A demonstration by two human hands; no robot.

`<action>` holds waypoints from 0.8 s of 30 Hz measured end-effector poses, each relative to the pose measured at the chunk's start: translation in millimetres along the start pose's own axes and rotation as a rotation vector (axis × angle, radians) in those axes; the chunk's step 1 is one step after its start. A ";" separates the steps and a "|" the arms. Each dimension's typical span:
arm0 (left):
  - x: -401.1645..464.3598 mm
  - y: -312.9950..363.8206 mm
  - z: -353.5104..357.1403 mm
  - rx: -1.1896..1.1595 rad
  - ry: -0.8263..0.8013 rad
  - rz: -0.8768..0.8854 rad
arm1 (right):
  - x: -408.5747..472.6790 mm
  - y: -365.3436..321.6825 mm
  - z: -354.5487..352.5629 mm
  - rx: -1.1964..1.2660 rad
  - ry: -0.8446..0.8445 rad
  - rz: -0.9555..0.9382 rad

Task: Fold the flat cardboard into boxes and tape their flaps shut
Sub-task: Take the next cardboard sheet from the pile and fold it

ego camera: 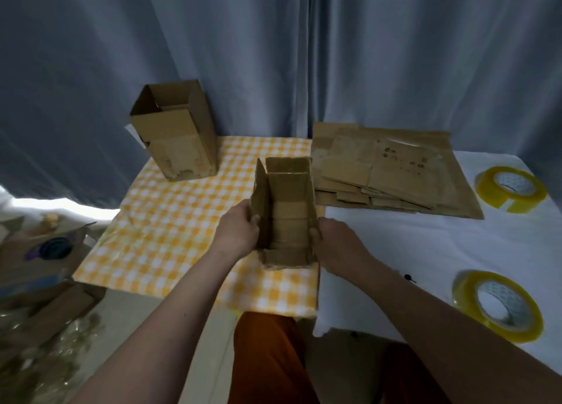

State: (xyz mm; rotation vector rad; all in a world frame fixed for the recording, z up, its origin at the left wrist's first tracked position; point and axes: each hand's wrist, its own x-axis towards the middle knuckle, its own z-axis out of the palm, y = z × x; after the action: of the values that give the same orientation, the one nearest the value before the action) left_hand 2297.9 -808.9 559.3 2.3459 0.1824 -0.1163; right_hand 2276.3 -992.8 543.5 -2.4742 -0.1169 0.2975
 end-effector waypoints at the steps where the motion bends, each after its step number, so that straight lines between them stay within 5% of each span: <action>1: 13.5 -2.2 -12.8 0.047 -0.017 -0.003 | 15.6 -10.5 0.9 0.043 -0.005 -0.004; 6: 91.1 -13.2 -71.7 -0.126 -0.068 -0.168 | 108.4 -59.8 7.8 0.189 -0.009 0.019; 8: 127.5 -17.2 -86.7 -0.198 0.024 -0.161 | 151.4 -76.5 11.5 0.205 0.038 0.041; 15: 244.8 -39.7 -98.5 0.193 0.461 0.117 | 286.0 -125.9 24.3 0.057 0.103 0.035; 24: 298.2 -70.3 -78.0 0.379 0.333 0.054 | 346.8 -119.1 63.0 -0.027 0.069 0.051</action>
State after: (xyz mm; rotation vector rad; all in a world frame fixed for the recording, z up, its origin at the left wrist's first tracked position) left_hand 2582.4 -675.6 523.7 2.7343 0.2793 0.2930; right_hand 2596.3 -807.3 503.2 -2.5145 -0.0294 0.2327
